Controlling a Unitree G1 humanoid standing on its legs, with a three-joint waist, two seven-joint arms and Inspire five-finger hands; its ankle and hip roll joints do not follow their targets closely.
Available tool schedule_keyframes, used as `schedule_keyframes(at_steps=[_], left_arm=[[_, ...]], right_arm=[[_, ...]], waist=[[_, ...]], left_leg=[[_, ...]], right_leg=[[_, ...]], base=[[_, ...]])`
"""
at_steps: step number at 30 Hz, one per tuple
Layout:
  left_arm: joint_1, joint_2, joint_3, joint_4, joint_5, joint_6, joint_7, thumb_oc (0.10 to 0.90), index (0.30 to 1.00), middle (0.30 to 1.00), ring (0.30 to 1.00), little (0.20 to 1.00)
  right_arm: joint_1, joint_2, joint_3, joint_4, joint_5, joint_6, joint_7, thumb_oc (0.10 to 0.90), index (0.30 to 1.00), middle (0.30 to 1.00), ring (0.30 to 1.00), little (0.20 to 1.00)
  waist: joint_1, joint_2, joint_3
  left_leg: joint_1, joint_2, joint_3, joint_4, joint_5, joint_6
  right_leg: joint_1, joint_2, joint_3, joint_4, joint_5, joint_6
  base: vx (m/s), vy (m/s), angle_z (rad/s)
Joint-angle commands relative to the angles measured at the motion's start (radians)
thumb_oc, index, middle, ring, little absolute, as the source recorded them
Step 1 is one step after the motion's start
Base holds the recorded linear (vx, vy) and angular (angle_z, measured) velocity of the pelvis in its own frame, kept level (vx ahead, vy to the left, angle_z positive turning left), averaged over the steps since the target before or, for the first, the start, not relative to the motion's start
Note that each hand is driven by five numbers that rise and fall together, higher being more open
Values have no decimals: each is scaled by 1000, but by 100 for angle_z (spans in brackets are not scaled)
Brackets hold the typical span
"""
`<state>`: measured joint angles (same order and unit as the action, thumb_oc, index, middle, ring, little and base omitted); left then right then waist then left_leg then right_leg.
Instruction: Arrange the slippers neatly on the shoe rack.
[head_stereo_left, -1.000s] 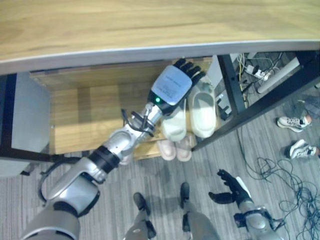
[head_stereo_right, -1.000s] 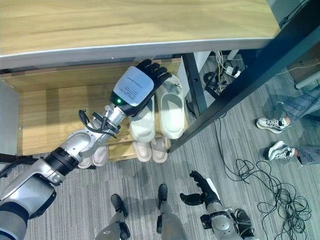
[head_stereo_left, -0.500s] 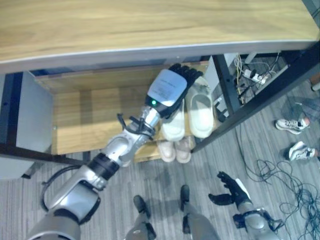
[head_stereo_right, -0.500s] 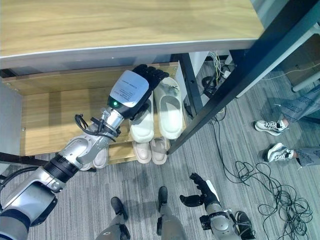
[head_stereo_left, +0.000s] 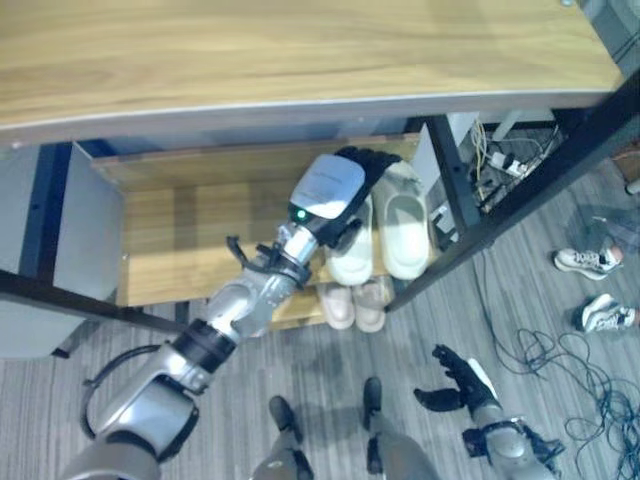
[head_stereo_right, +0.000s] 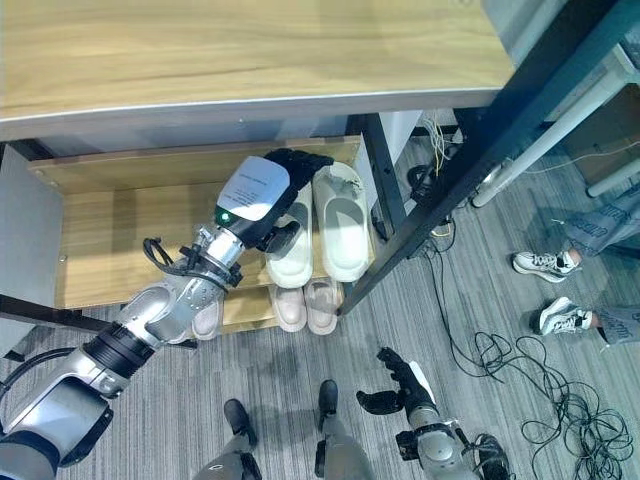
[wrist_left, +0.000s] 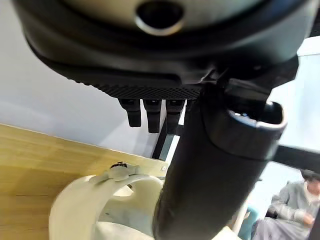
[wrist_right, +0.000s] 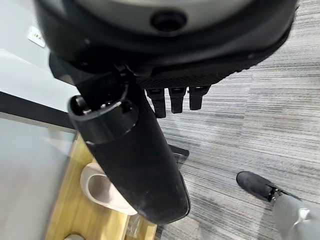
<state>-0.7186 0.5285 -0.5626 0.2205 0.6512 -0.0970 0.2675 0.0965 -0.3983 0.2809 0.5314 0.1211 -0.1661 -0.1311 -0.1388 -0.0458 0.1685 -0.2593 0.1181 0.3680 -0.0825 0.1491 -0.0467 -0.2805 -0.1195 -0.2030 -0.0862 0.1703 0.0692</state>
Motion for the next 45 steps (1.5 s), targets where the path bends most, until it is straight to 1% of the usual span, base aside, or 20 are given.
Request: schedule_keyframes(at_steps=[1, 6, 7, 8, 9, 10, 11, 12, 13, 14, 15, 16, 17, 19, 20, 23, 29, 30, 34, 45], left_arm=[[-78, -51, 54, -21, -109, -89, 30, 800, 900, 900, 900, 900], [-32, -52, 60, -23, -169, -104, 38, 800, 900, 900, 900, 900], [23, -51, 91, -43, -211, -118, 50, 800, 900, 900, 900, 900], [26, -50, 92, -45, -211, -118, 50, 800, 900, 900, 900, 900], [72, -44, 116, -49, -222, -121, 61, 800, 900, 900, 900, 900], [76, -42, 118, -51, -222, -121, 61, 800, 900, 900, 900, 900], [139, -25, 149, -42, -228, -130, 90, 800, 900, 900, 900, 900], [145, -28, 152, -43, -227, -131, 91, 800, 900, 900, 900, 900], [168, 6, 191, -86, -216, -132, 44, 800, 900, 900, 900, 900], [237, 48, 220, -89, -192, -113, 33, 800, 900, 900, 900, 900], [241, 47, 221, -92, -192, -112, 32, 800, 900, 900, 900, 900], [249, 52, 223, -69, -152, -107, 16, 800, 900, 900, 900, 900], [257, 50, 222, -59, -130, -101, 14, 800, 900, 900, 900, 900], [263, 48, 217, -48, -103, -95, 13, 800, 900, 900, 900, 900], [272, 45, 206, -34, -74, -85, 6, 800, 900, 900, 900, 900], [278, 26, 182, 8, -57, -76, 5, 800, 900, 900, 900, 900], [291, -17, 167, 60, -82, -67, -5, 800, 900, 900, 900, 900], [288, -37, 158, 85, -95, -64, -6, 800, 900, 900, 900, 900], [278, -67, 145, 141, -109, -53, 5, 800, 900, 900, 900, 900], [247, -113, 119, 216, -150, -50, 39, 800, 900, 900, 900, 900]], right_arm=[[3, -23, -47, 43, 4, -29, -11, 800, 900, 900, 900, 900], [-26, 1, -30, 109, 8, -22, -13, 800, 900, 900, 900, 900], [-28, 17, -32, 131, 8, -21, -18, 800, 900, 900, 900, 900], [-27, 18, -30, 132, 8, -21, -18, 800, 900, 900, 900, 900], [-32, 29, -31, 147, 7, -20, -21, 800, 900, 900, 900, 900], [-32, 29, -30, 147, 6, -20, -21, 800, 900, 900, 900, 900], [-24, -21, -8, -32, 44, -116, 48, 800, 900, 900, 900, 900], [-16, -28, -8, -43, 48, -111, 52, 800, 900, 900, 900, 900], [-12, -20, -17, 154, -76, 19, 71, 800, 900, 900, 900, 900], [86, -40, -84, 0, -89, -5, 24, 800, 900, 900, 900, 900], [93, -42, -86, -8, -89, -1, 25, 800, 900, 900, 900, 900], [173, -51, -107, -108, -121, -7, 36, 800, 900, 900, 900, 900], [187, -45, -109, -119, -132, -5, 40, 800, 900, 900, 900, 900], [190, -35, -107, -116, -139, 2, 41, 800, 900, 900, 900, 900], [180, -20, -99, -93, -131, 1, 37, 800, 900, 900, 900, 900], [153, -8, -82, -52, -99, -9, 35, 800, 900, 900, 900, 900], [127, -1, -76, -13, -54, -22, 34, 800, 900, 900, 900, 900], [119, -3, -73, 4, -45, -25, 34, 800, 900, 900, 900, 900], [109, -5, -65, 28, -42, -29, 28, 800, 900, 900, 900, 900], [97, -5, -53, 78, -41, -36, 10, 800, 900, 900, 900, 900]], waist=[[21, 10, -115], [28, 7, -138], [36, 7, -151], [35, 7, -151], [43, 8, -159], [42, 8, -159], [46, 8, -158], [44, 11, -161], [41, 9, -161], [35, 5, -157], [35, 5, -160], [31, 2, -163], [31, 3, -164], [32, 3, -168], [33, 6, -169], [31, 8, -168], [25, 11, -168], [21, 12, -167], [14, 12, -166], [7, 13, -166]], left_leg=[[58, 33, -67, -5, -100, -64], [94, 35, -69, -5, -104, -66], [113, 33, -69, -5, -109, -65], [114, 33, -68, -5, -109, -66], [126, 32, -69, -5, -111, -65], [127, 32, -69, -5, -112, -65], [143, 31, -65, -5, -116, -67], [141, 30, -65, -5, -112, -66], [145, 29, -64, -5, -114, -67], [152, 32, -59, -5, -118, -69], [149, 31, -59, -5, -113, -67], [147, 30, -55, -5, -113, -67], [146, 30, -56, -5, -112, -66], [144, 30, -57, -5, -111, -65], [143, 29, -61, -5, -110, -64], [141, 29, -60, -5, -111, -63], [137, 27, -58, -5, -111, -60], [135, 27, -56, -5, -109, -59], [131, 27, -50, -5, -109, -58], [125, 30, -46, -5, -105, -58]], right_leg=[[54, -80, -62, 5, -110, 127], [89, -77, -69, 5, -118, 126], [111, -77, -72, 4, -121, 126], [112, -76, -72, 4, -121, 126], [123, -76, -73, 4, -122, 125], [125, -76, -73, 3, -123, 125], [136, -76, -70, 5, -125, 127], [134, -77, -69, 3, -121, 126], [138, -75, -71, 3, -122, 127], [142, -73, -65, 5, -124, 127], [140, -73, -65, 3, -120, 126], [137, -71, -65, 4, -117, 126], [136, -71, -65, 4, -117, 126], [136, -71, -65, 3, -116, 126], [136, -72, -65, 3, -115, 126], [134, -72, -60, 3, -113, 125], [126, -70, -51, 1, -111, 123], [121, -70, -48, 1, -109, 122], [113, -69, -41, 1, -107, 121], [102, -66, -34, 1, -101, 118]], base=[[32, -9, 0], [31, -16, 0], [33, -5, 0], [54, -7, -1], [0, 0, 0], [47, 13, 1], [0, 0, 0], [0, 0, 0], [-24, 1, -7], [-25, 0, -5], [-40, -7, -3], [-34, -13, 4], [-26, -15, 5], [-7, -3, 2], [0, 0, 0], [-9, -1, -1], [-14, 0, -3], [0, 0, 0], [-2, -2, -1], [-1, -6, -2]])
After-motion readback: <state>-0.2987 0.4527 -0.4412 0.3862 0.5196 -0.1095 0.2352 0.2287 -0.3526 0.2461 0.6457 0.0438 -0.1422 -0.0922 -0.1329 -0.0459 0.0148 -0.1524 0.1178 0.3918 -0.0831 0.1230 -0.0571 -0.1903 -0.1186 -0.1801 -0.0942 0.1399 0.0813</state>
